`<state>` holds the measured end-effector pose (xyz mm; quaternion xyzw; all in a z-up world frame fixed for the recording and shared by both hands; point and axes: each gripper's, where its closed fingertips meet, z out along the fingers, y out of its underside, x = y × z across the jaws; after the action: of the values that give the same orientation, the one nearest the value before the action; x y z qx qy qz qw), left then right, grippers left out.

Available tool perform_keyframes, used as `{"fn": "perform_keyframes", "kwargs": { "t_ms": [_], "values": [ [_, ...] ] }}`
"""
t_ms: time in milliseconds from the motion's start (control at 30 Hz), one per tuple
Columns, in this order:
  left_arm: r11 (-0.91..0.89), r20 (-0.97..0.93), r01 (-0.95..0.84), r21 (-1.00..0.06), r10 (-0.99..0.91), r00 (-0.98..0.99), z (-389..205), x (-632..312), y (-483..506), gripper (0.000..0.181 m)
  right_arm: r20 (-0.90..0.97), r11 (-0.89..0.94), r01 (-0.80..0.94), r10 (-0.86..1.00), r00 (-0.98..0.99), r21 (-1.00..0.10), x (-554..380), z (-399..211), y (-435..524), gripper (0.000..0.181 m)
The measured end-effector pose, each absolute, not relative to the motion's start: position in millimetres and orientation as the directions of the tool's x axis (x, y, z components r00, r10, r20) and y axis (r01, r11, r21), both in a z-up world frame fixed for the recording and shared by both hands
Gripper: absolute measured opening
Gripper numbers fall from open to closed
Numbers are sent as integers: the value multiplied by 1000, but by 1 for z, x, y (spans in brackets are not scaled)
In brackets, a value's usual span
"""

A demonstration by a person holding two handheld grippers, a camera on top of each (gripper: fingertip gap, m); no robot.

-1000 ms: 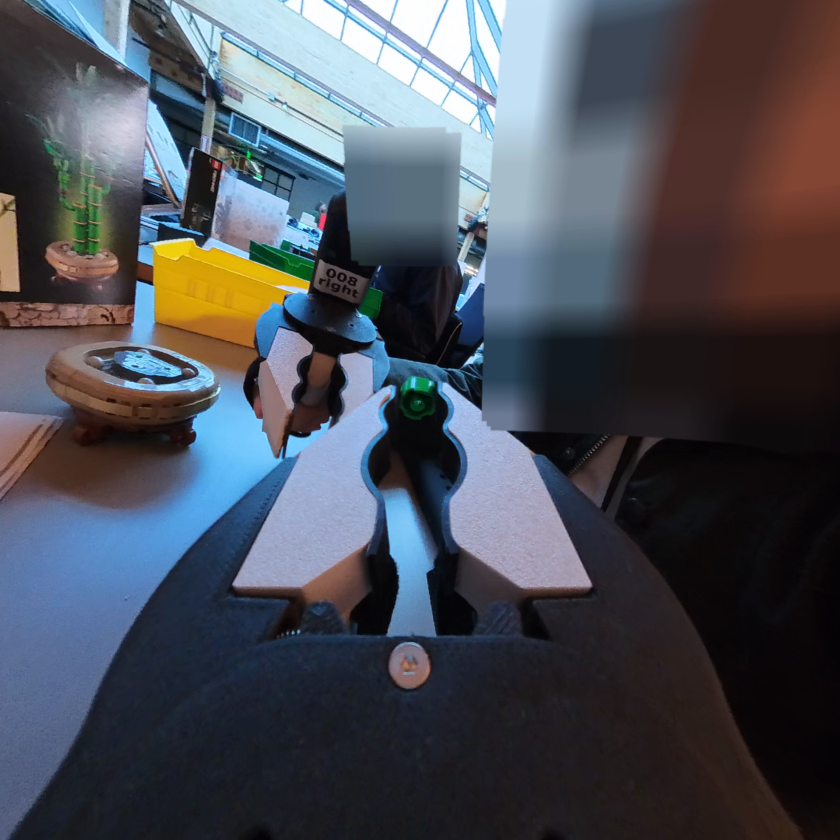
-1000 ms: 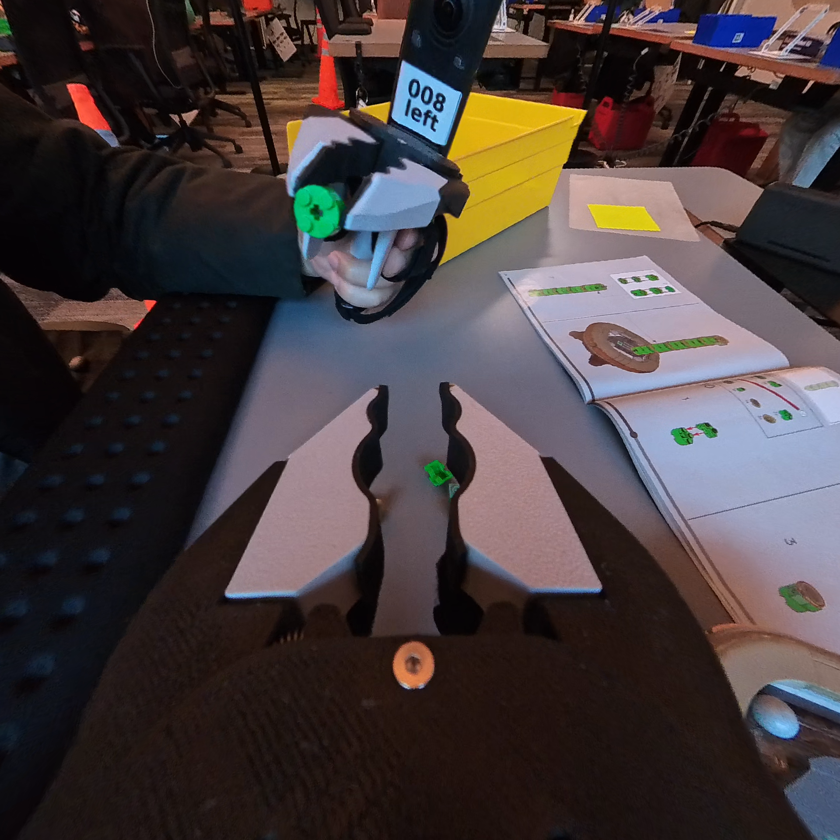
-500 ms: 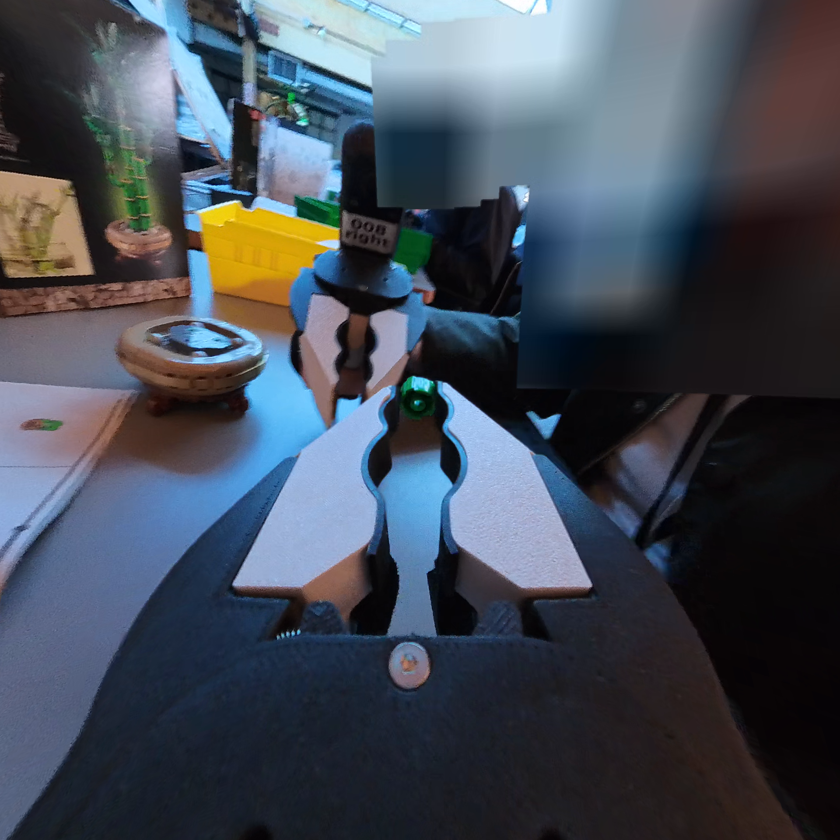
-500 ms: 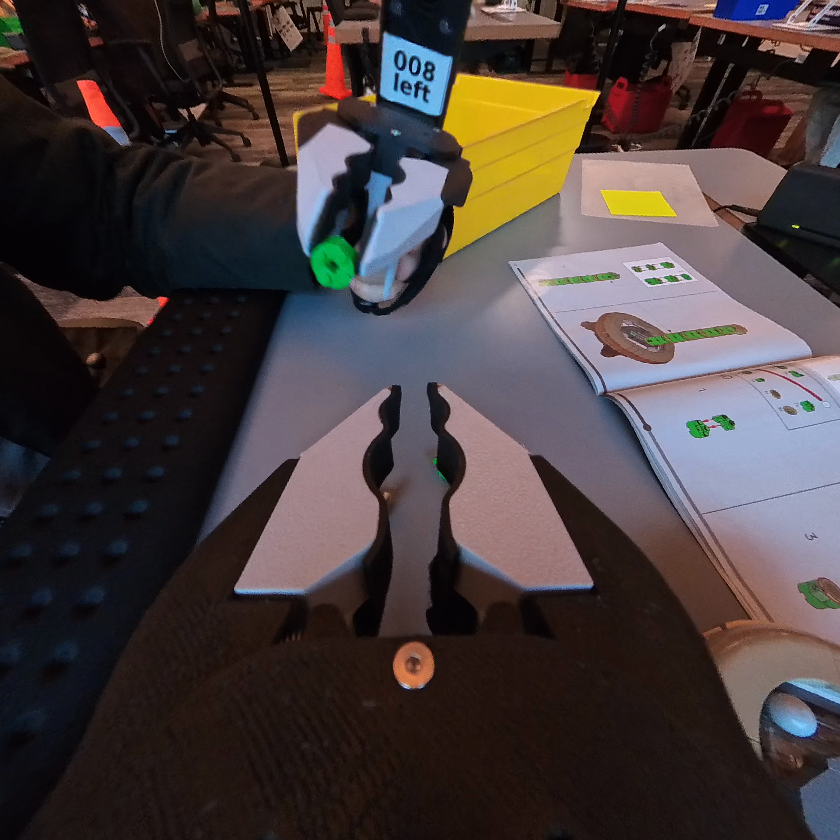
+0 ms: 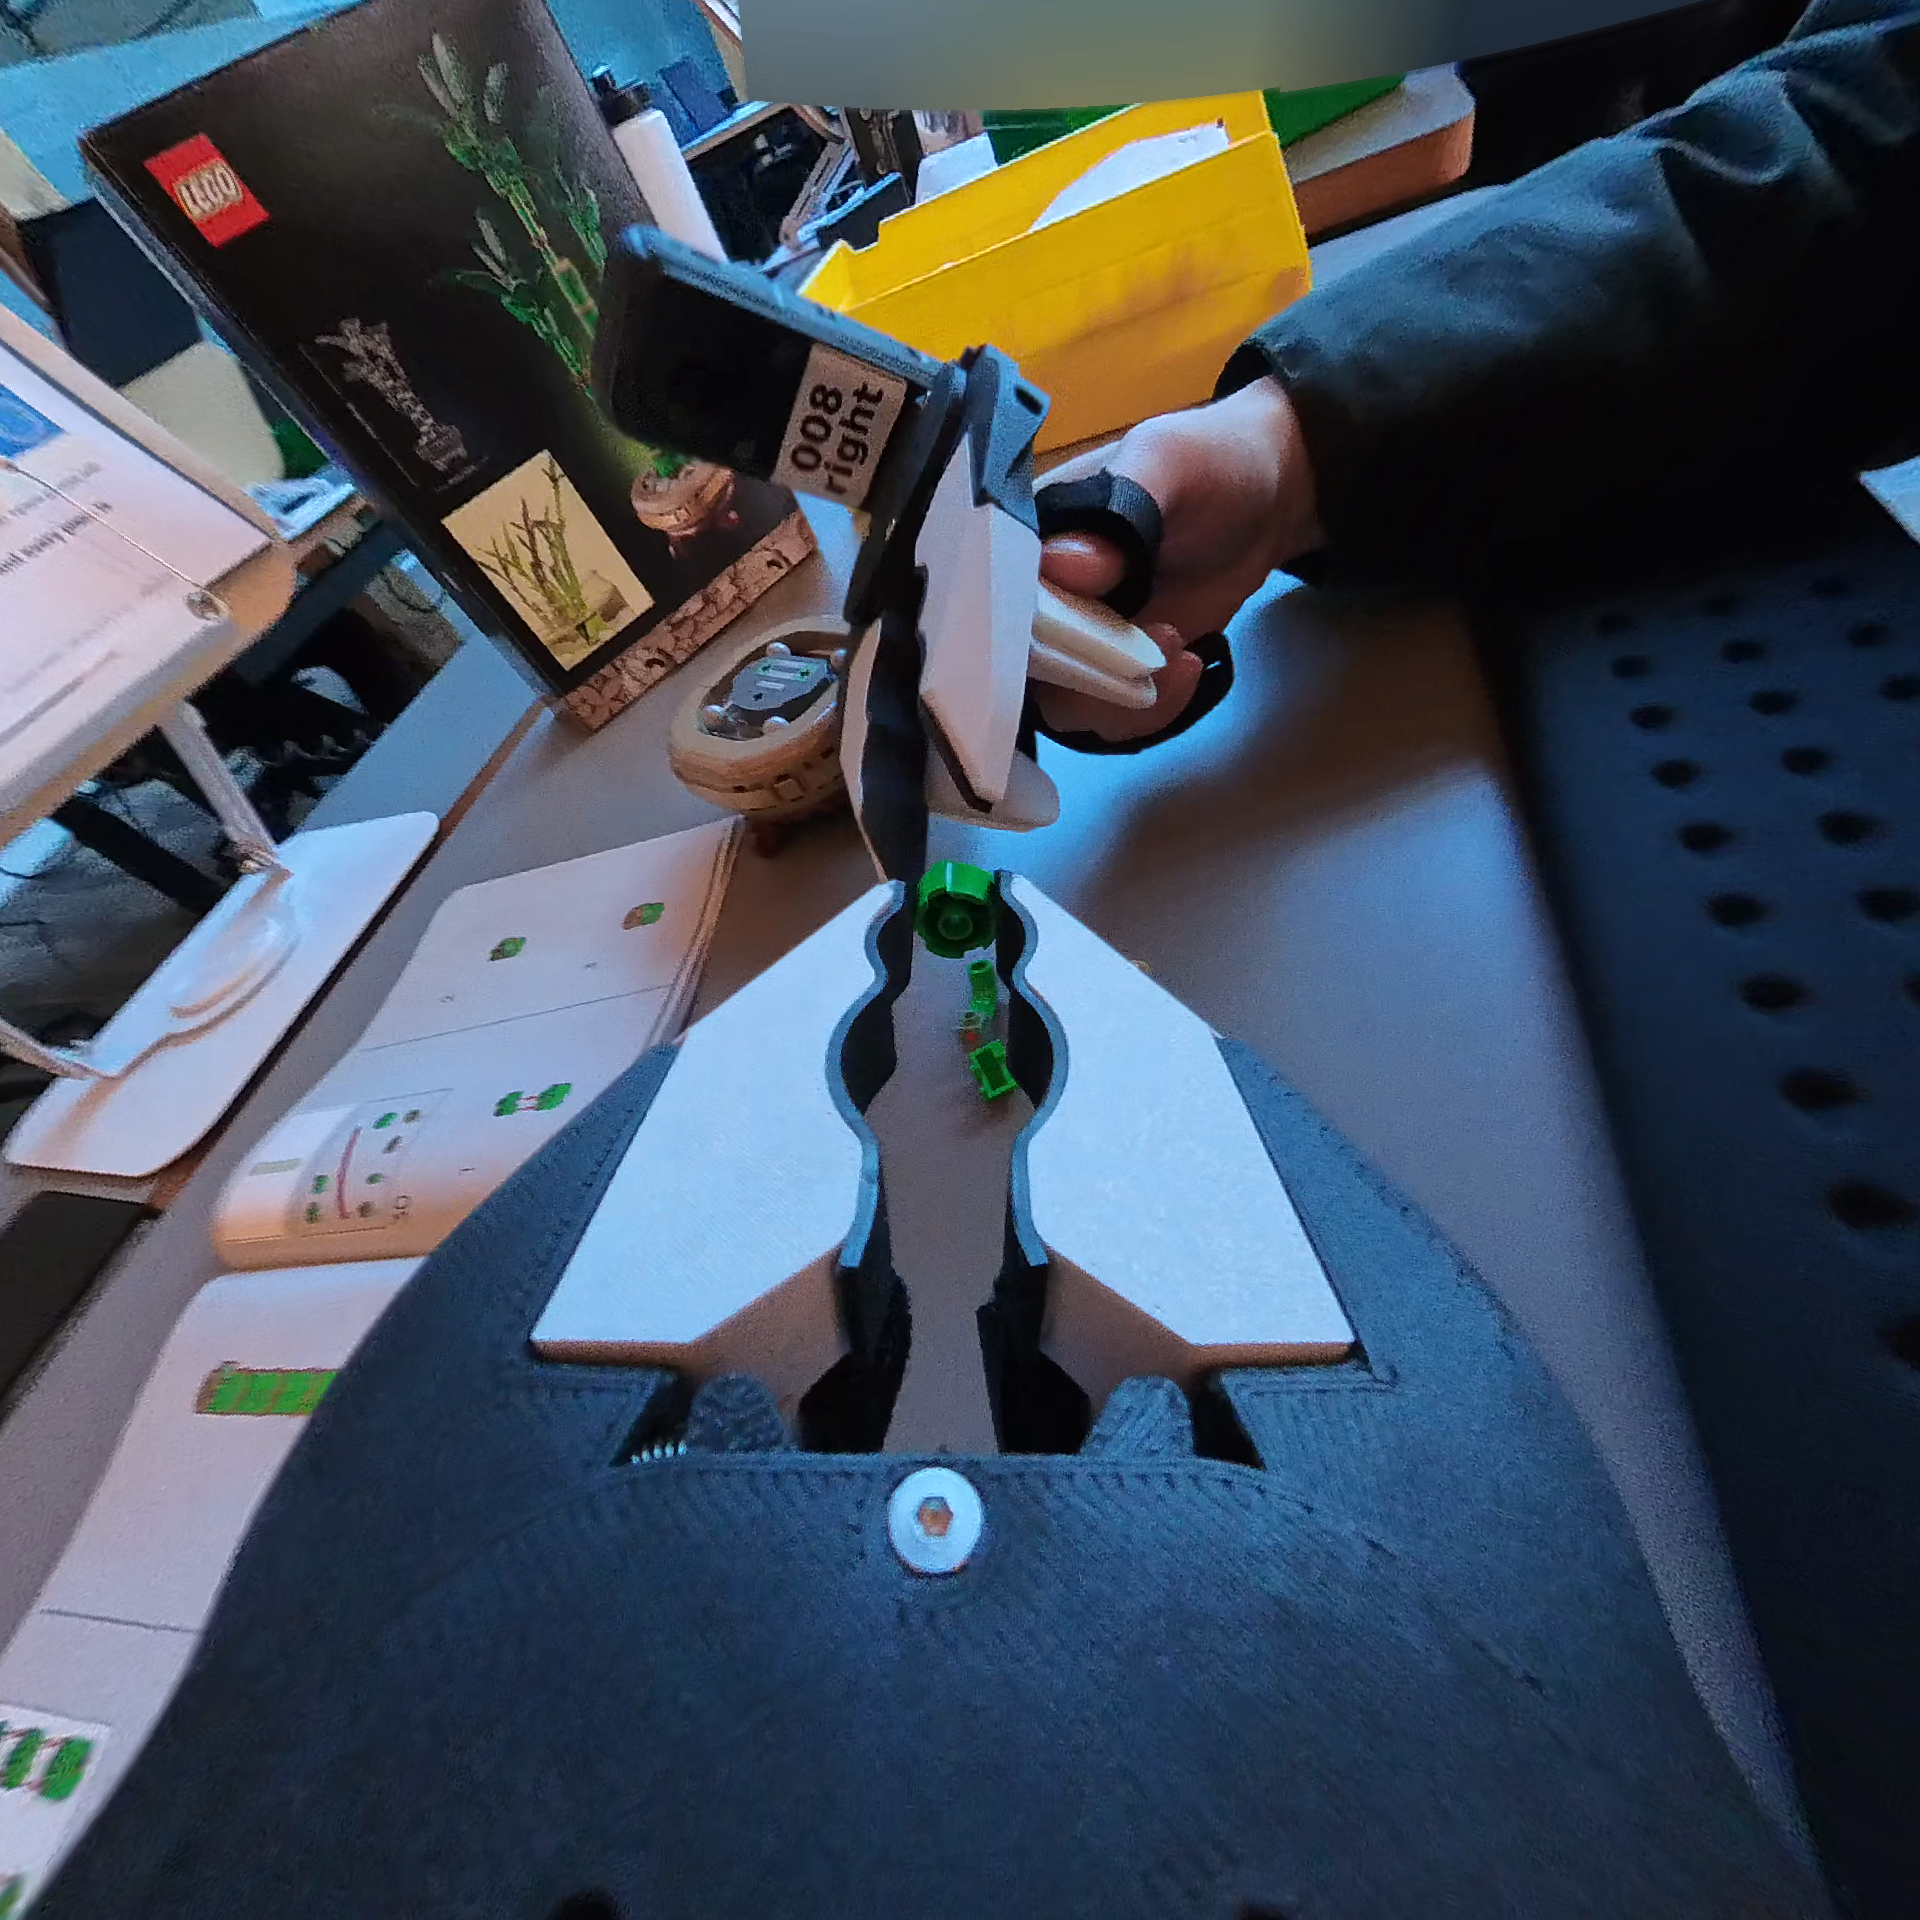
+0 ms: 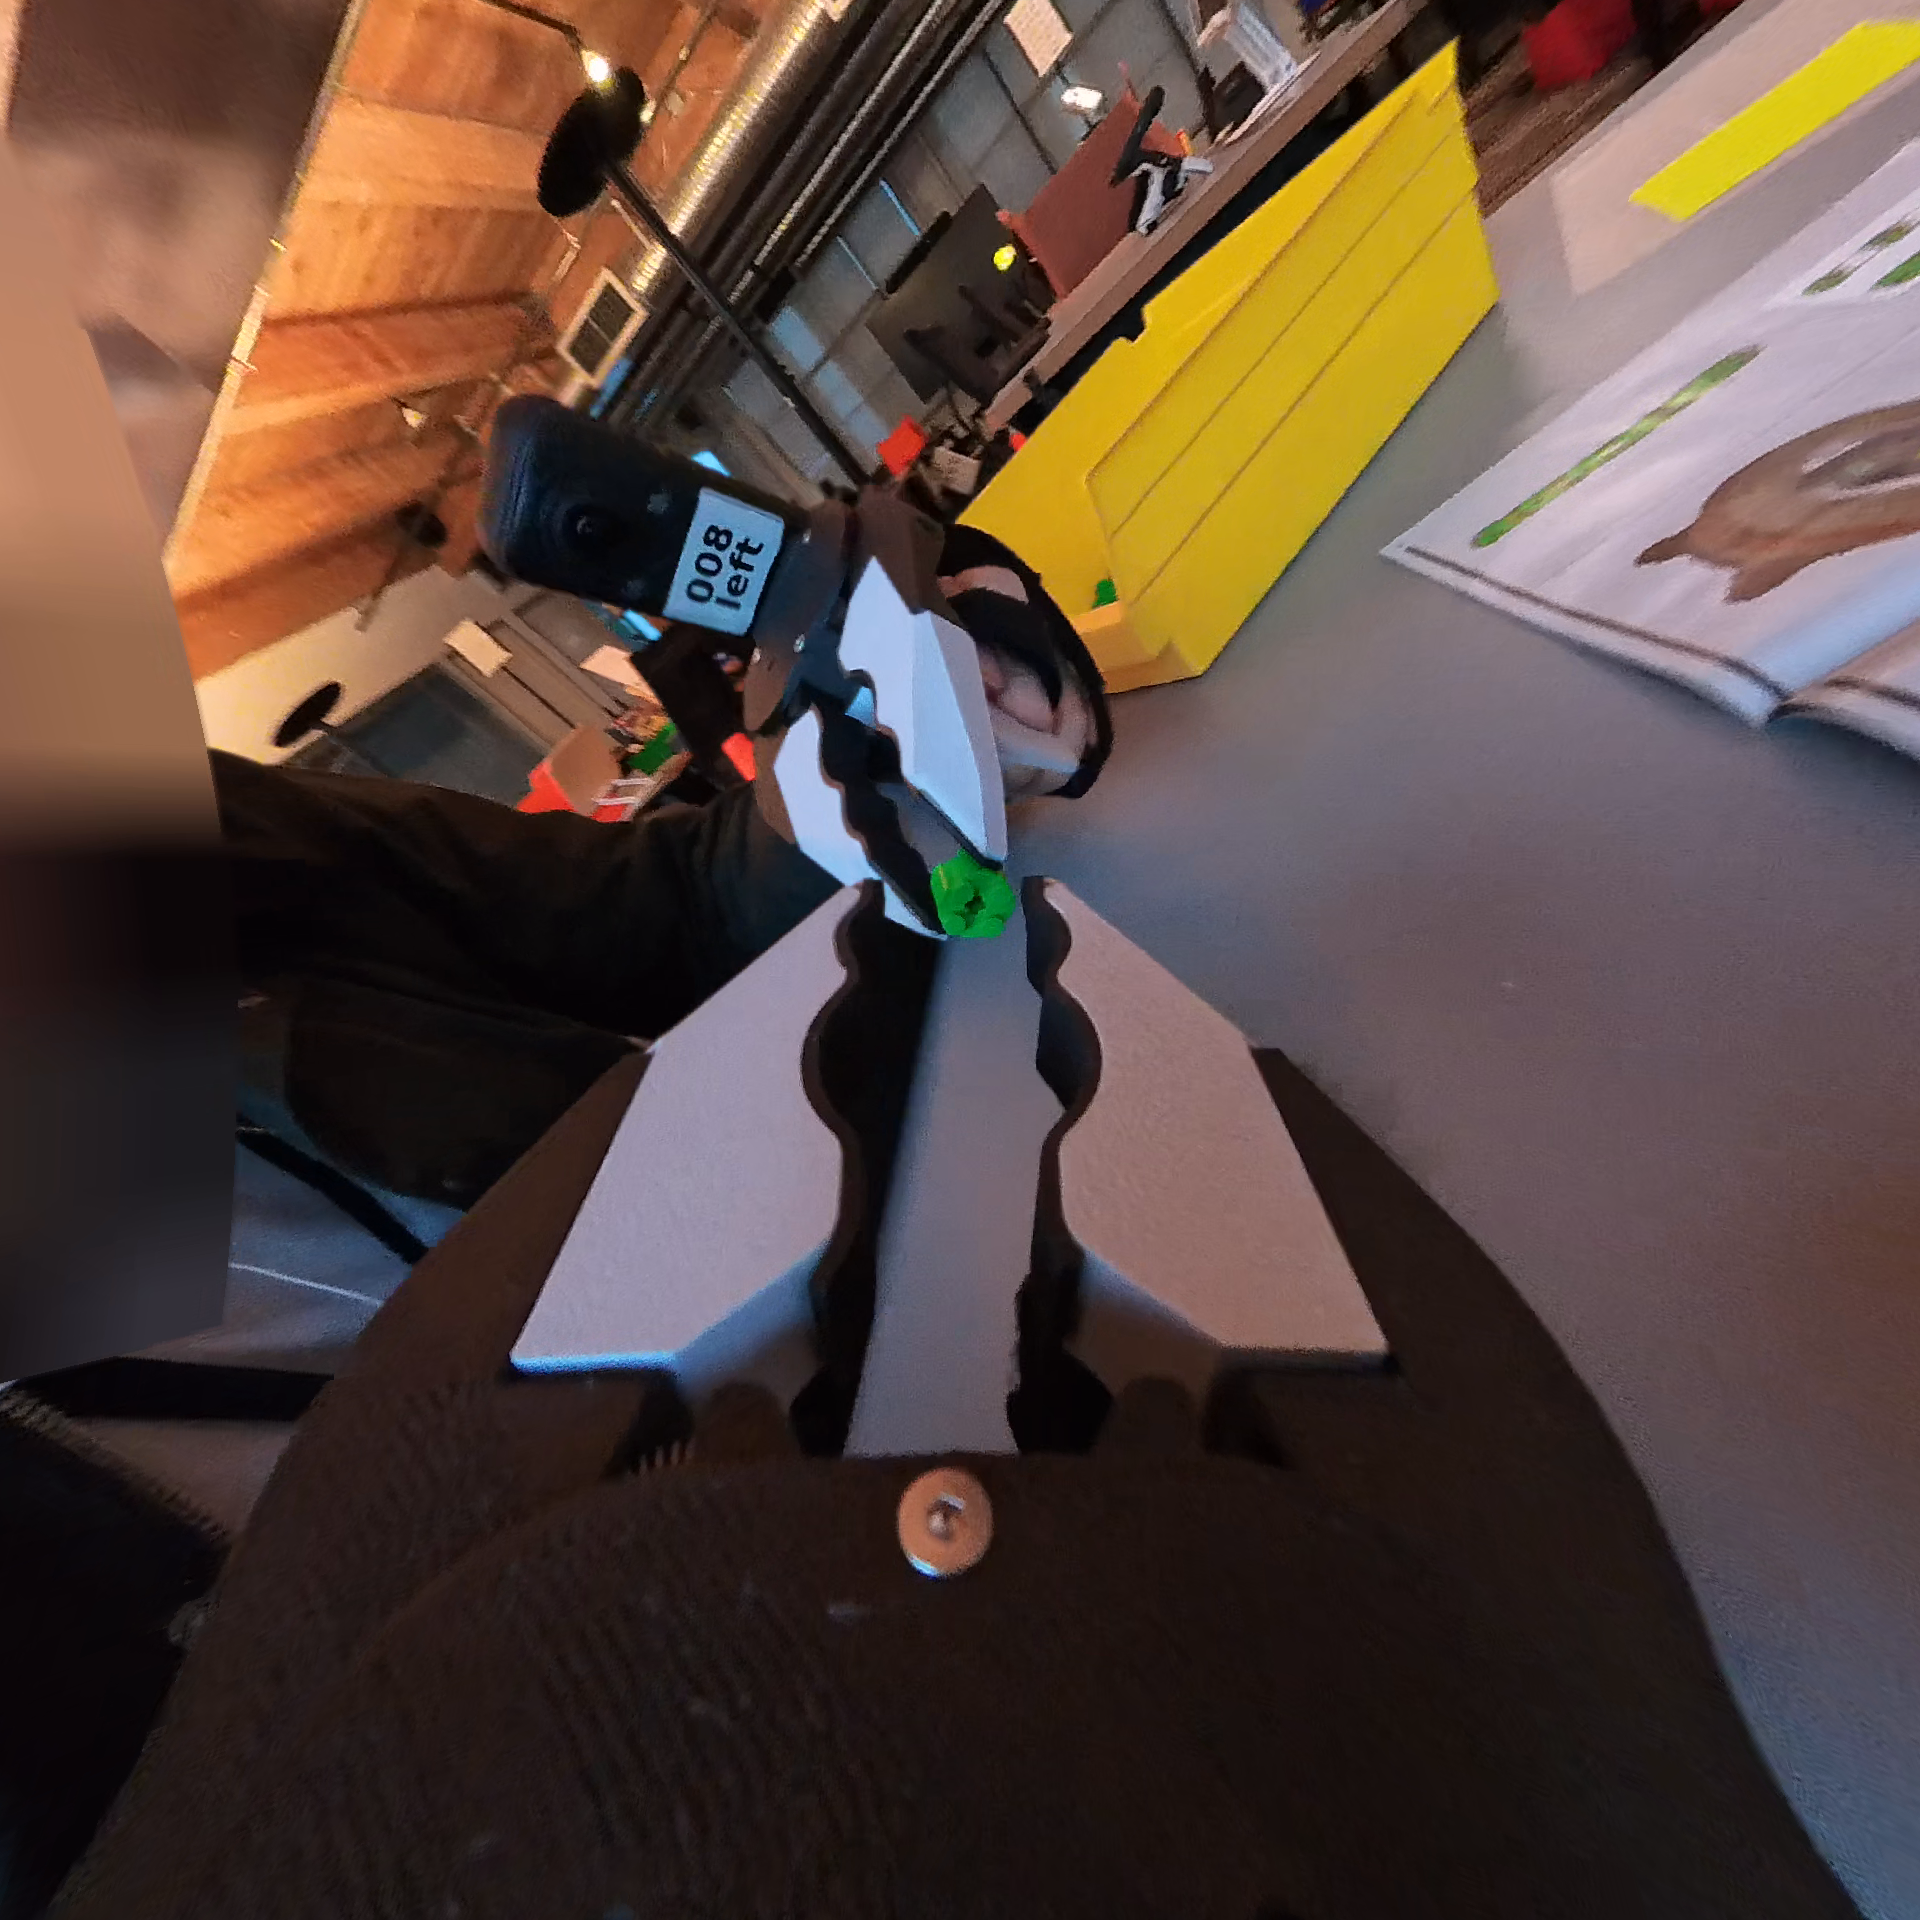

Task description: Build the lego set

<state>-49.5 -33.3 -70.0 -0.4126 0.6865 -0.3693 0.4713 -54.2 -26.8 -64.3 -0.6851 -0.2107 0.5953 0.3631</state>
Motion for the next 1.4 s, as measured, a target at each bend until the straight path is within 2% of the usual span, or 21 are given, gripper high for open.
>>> {"fn": "perform_keyframes", "kwargs": {
  "t_ms": [467, 633, 767, 1000, 1200, 1400],
  "values": [
    [593, -564, -148, -792, -802, -195, -61, -54, -47, 14, -695, -686, -110, 714, 83, -719, -68, -61, -39, 14],
    [634, -624, -110, -765, -773, -118, -56, -54, -44, 15, -568, -562, -82, 807, 161, -823, -66, -57, -38, 14],
    [537, -522, -116, -836, -842, -133, -55, -56, -41, 30, -415, -409, -77, 880, 233, -909, -59, -48, -37, 14],
    [339, -315, -83, -937, -924, -218, -51, -61, -45, 24, -176, -185, 6, 941, 289, -983, -59, -44, -43, 14],
    [143, -102, -101, -985, -937, -335, -51, -65, -53, 22, -29, -48, 57, 956, 292, -997, -62, -43, -49, 14],
    [45, 11, -121, -992, -906, -424, -50, -68, -63, 22, -138, -118, -246, 988, 66, -962, -51, 9, -78, 14]
  ]
}}
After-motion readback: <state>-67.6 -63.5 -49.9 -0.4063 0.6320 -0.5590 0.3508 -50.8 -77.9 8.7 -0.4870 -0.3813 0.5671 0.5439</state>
